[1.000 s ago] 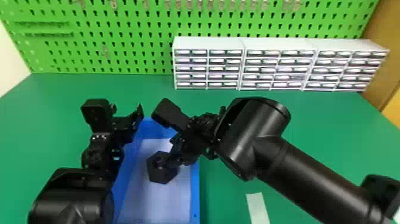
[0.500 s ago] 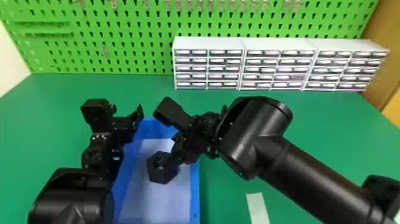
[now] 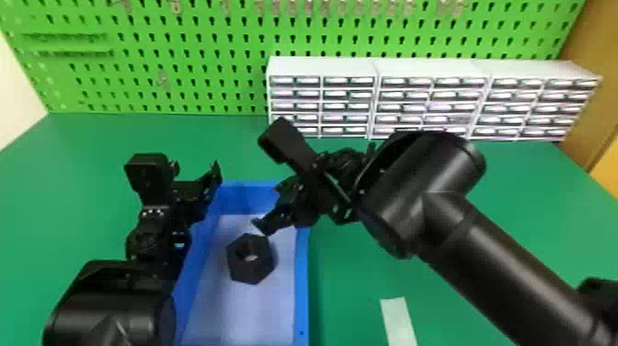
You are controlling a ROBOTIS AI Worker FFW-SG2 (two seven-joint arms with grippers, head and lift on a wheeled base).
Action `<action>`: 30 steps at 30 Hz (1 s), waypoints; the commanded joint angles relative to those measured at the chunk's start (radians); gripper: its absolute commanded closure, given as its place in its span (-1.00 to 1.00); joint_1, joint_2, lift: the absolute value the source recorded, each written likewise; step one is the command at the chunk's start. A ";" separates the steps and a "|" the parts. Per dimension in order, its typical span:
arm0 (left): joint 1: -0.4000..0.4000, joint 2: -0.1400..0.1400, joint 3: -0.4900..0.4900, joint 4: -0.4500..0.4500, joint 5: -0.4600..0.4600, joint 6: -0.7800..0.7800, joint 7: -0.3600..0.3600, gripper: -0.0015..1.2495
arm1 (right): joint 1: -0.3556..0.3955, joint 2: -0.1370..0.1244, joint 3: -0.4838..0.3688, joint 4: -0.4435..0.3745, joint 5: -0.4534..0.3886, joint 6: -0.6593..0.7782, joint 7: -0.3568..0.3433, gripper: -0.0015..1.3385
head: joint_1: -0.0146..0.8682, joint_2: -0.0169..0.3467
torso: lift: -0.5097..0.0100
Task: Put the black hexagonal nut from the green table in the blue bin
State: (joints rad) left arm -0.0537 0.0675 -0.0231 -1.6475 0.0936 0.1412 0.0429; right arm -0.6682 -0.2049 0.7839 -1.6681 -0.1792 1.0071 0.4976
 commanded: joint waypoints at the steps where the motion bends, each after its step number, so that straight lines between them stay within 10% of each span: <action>1: 0.002 0.000 0.000 0.000 0.000 0.000 0.000 -0.22 | 0.025 -0.001 -0.081 -0.028 0.018 0.004 0.003 -0.39 | 0.59 -0.63 | 0.59; 30: 0.006 0.000 0.005 -0.009 0.002 0.000 -0.001 -0.22 | 0.213 0.055 -0.492 -0.068 0.130 -0.260 0.081 -0.39 | 0.59 -0.63 | 0.59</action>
State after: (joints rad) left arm -0.0478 0.0675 -0.0185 -1.6564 0.0954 0.1411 0.0415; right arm -0.4828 -0.1589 0.3457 -1.7363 -0.0592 0.7967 0.5784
